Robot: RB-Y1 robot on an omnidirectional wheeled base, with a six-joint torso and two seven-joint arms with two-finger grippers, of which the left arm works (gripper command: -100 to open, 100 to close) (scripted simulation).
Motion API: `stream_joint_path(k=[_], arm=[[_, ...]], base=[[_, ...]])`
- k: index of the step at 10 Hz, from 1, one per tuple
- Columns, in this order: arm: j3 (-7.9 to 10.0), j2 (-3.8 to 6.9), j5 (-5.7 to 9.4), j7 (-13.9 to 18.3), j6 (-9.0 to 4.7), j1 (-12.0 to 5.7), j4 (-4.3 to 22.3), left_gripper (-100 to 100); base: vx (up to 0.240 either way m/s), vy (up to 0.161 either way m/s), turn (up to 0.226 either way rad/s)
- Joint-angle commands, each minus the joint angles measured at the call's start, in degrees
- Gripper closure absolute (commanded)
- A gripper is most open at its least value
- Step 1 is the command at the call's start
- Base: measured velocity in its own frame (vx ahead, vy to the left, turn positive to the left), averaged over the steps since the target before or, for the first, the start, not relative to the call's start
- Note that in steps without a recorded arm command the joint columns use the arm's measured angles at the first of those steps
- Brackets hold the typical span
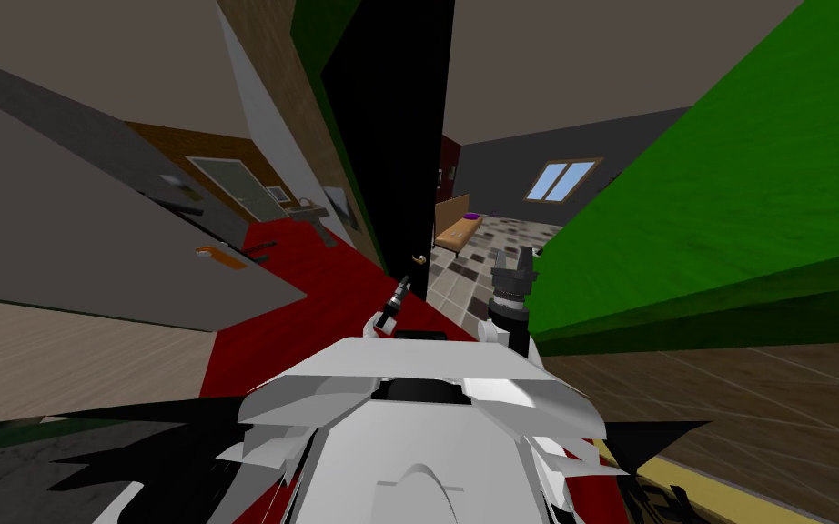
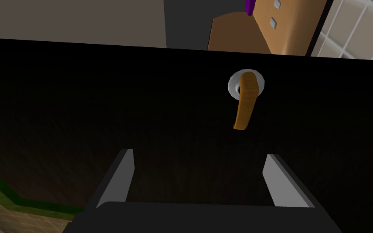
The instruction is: Push the door open
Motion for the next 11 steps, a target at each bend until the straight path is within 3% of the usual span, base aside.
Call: stream_joint_path(k=[1,4,9,11], arm=[[-0.51,-0.09,-0.21,0.2,-0.78,-0.86,2.2,-100],[-1.5,-0.19,-0.63,0.6,-1.81,-2.29,5.7,-100],[-3.94,-0.61,-1.64,1.6,-4.35,-5.81,14.2,-100],[-4.39,-0.72,-1.83,1.8,-4.82,-6.47,15.8,-100]], base=[[0.08,0.06,-0.025],[0.103,0.068,-0.024],[0.142,0.085,-0.035],[0.111,0.064,-0.018]])
